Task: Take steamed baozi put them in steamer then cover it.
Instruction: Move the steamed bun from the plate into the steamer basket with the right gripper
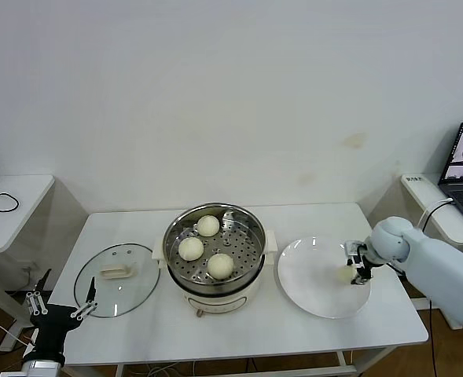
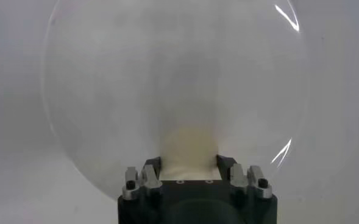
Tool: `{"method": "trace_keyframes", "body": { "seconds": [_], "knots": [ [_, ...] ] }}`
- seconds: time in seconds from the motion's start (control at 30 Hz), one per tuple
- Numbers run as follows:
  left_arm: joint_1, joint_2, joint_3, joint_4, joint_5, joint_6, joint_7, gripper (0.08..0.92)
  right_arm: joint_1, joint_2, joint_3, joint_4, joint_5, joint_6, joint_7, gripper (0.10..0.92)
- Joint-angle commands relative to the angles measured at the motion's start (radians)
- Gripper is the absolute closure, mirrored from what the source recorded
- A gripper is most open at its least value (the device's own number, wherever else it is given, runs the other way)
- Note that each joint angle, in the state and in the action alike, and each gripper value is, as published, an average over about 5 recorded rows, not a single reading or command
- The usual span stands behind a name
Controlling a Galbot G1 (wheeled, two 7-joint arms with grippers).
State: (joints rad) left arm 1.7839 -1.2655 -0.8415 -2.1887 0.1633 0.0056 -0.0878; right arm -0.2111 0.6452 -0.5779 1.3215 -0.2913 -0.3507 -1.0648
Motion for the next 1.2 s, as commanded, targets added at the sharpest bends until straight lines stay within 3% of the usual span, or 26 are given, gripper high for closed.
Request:
{"method": "trace_keyframes", "body": {
  "seconds": [0.03,0.3,0.6,0.87,1.2],
  "knots": [
    [-0.001,0.002,0.001,-0.003,-0.001,0.0,0.0,0.177,0.113,-0.045,-0.044,0.06,0.074,-0.015,-0.017,0.466],
    [-0.009,0.008,0.006,0.002,-0.003,0.0,0.001,0.177,0.502,-0.051,-0.285,0.14,0.262,-0.071,-0.008,0.459],
    [-0.017,0.005,0.014,0.008,-0.007,-0.001,0.0,0.177,0.881,0.141,-0.531,0.197,0.534,-0.191,0.055,0.449],
    [-0.024,-0.008,0.022,0.005,-0.006,0.0,-0.001,0.177,0.887,0.326,-0.576,0.194,0.693,-0.294,0.158,0.448],
    [-0.022,-0.014,0.009,-0.004,-0.008,0.001,-0.001,0.177,0.685,0.446,-0.558,0.131,0.718,-0.372,0.288,0.448]
  ]
}}
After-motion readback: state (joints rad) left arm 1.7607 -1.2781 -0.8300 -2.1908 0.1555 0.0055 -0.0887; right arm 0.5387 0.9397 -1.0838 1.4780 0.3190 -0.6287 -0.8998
